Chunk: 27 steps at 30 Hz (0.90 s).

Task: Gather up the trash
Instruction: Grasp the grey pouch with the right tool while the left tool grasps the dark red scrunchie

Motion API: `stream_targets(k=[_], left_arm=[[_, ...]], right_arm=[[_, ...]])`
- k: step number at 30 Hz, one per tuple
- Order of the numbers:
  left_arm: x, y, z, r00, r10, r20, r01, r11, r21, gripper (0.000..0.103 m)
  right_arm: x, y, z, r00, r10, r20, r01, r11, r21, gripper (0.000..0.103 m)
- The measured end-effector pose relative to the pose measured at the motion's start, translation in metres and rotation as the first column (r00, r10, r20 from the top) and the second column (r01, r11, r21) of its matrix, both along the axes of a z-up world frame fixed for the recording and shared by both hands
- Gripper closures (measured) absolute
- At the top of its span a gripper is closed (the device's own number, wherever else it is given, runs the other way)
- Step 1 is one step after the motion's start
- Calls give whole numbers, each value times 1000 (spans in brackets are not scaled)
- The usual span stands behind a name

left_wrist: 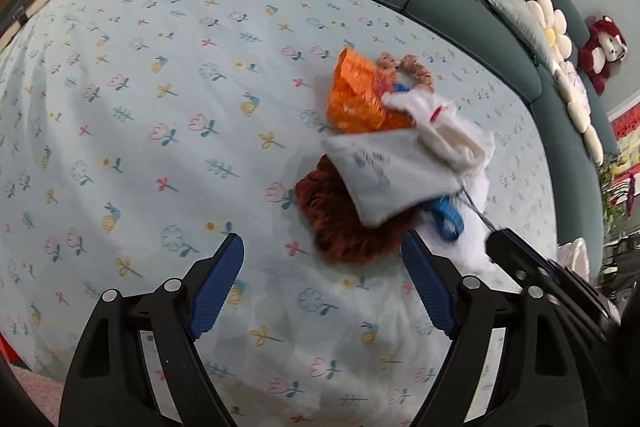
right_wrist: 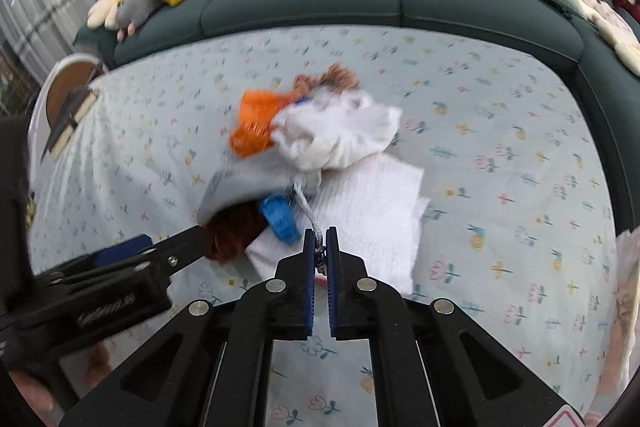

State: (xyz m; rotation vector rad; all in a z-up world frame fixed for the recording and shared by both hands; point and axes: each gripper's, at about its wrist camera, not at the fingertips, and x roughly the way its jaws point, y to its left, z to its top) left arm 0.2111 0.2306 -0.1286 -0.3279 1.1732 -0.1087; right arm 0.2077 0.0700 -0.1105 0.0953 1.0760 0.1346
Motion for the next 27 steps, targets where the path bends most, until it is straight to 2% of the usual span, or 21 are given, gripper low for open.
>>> stream_targets(k=[8,14,17,20,22,27], left_arm=[[3,-26,-9,997,-81,-18,81,997,-11,26],[12,-28,-20,998,-53,-32,52,999,-6,27],[19,-33,-28,996,-77,-47,77,997,-6,49],[19,-37,-32,995,-90,-43,90,996,9,62],[18,-39,-32,993,-109,-47,109,994,-11,71],[10,-42,-24,991,-128,-32,128,992,2,81]], right_arm=[[-20,-35,36,994,-82,75,79,996,44,98],[-39,-52,46,991,-110,82,107,993,41,98],[-45,-57,46,990,-120,78,118,992,32,98],[-51,-60,49,989,-125,76,124,992,24,98],[-54,-62,51,989,-129,79,128,992,17,98],[-64,-66,58,986,-139,91,138,990,22,98]])
